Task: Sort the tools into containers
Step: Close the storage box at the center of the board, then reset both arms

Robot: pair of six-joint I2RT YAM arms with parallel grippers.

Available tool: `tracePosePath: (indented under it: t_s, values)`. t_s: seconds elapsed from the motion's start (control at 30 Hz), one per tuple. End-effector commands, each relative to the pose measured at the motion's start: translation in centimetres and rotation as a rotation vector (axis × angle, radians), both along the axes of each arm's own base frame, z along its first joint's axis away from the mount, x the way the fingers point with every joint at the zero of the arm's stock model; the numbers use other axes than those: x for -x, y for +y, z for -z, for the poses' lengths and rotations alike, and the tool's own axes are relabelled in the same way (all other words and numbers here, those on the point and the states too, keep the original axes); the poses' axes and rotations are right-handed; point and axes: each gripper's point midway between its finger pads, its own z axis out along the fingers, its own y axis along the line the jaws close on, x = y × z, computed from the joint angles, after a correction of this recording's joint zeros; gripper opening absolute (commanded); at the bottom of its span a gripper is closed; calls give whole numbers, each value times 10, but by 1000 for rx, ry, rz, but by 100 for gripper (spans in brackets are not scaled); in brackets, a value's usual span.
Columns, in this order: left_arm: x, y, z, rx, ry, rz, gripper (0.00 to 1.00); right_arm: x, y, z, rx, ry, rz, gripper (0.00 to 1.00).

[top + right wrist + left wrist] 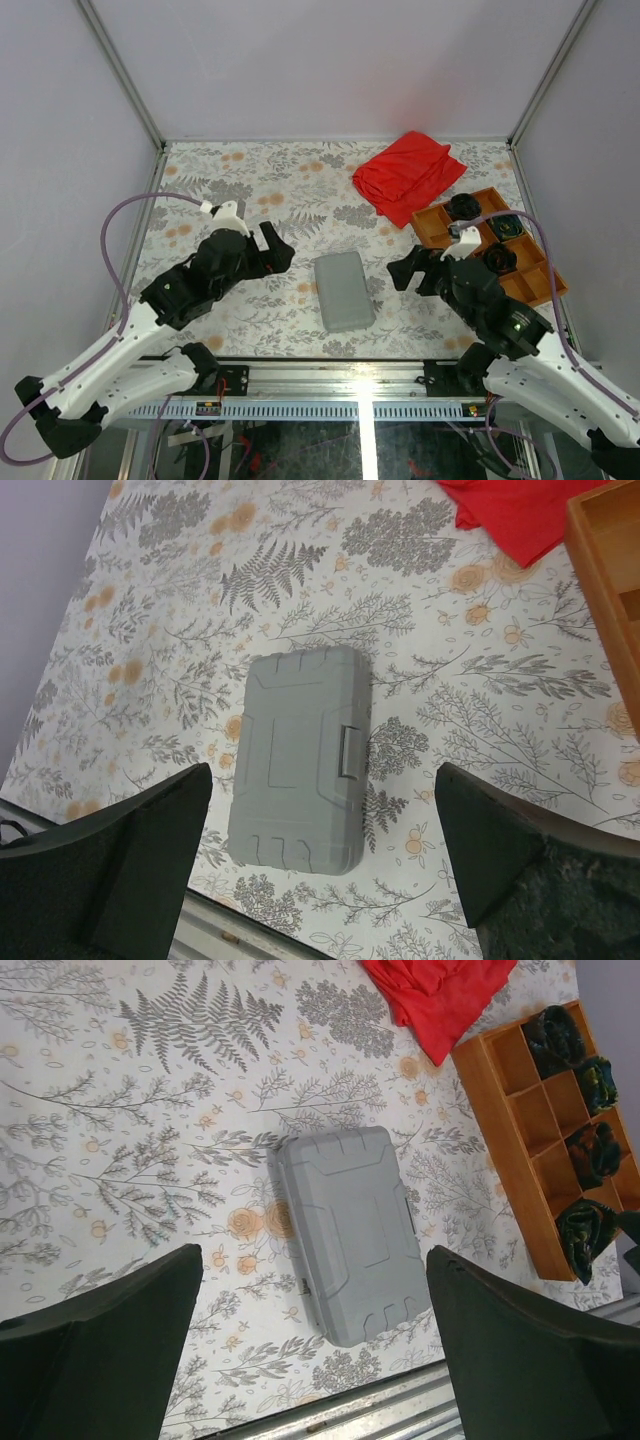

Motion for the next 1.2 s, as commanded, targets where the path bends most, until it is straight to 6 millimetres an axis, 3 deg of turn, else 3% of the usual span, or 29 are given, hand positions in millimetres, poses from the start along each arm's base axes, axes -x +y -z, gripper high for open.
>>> tracePosePath:
  t_s: [0.0,0.27,0.57,0.9,1.17]
  values:
    - [8,23,-9,-82,-23,-19,99,4,-22,-14,27,-35,58,99]
    - [25,39,-19,-46,-64,-12,100,14,-46,-19,105,-105,53,99]
    - [30,55,-13,-35,-91,-65,100,18,-61,-26,142,-172,60,99]
    - [31,63,-18,0,-133,-97,100,17,-59,-23,132,-196,50,99]
    - [27,56,-15,-23,-128,-72,100,19,-58,-25,112,-211,38,99]
